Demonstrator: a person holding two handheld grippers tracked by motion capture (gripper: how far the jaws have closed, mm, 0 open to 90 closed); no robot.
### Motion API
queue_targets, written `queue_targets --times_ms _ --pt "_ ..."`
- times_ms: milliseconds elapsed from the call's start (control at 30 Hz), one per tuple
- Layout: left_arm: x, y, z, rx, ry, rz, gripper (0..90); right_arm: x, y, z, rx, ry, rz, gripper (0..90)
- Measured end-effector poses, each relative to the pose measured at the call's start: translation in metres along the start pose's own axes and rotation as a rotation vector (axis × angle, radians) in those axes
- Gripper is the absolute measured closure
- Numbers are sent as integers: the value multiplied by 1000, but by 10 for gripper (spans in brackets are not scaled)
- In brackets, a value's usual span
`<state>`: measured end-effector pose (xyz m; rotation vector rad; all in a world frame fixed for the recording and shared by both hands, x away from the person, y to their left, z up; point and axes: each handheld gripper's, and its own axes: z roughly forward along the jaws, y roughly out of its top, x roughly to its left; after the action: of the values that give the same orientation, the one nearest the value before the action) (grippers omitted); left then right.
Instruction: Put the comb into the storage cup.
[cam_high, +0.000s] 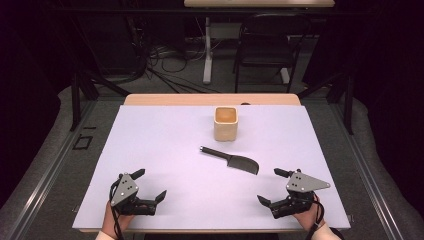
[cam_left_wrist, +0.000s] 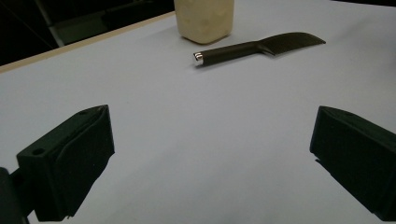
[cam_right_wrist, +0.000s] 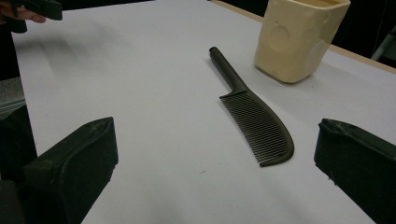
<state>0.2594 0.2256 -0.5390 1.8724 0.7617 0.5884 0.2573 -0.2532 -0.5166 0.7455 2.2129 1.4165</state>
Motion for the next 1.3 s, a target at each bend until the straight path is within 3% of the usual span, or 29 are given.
queue_targets --times_ms 433,1300 --pt "0 0 0 3 2 0 0 -2 8 12 26 16 27 0" --pt "1 0 0 3 7 -7 0 -11 31 57 100 57 20 0"
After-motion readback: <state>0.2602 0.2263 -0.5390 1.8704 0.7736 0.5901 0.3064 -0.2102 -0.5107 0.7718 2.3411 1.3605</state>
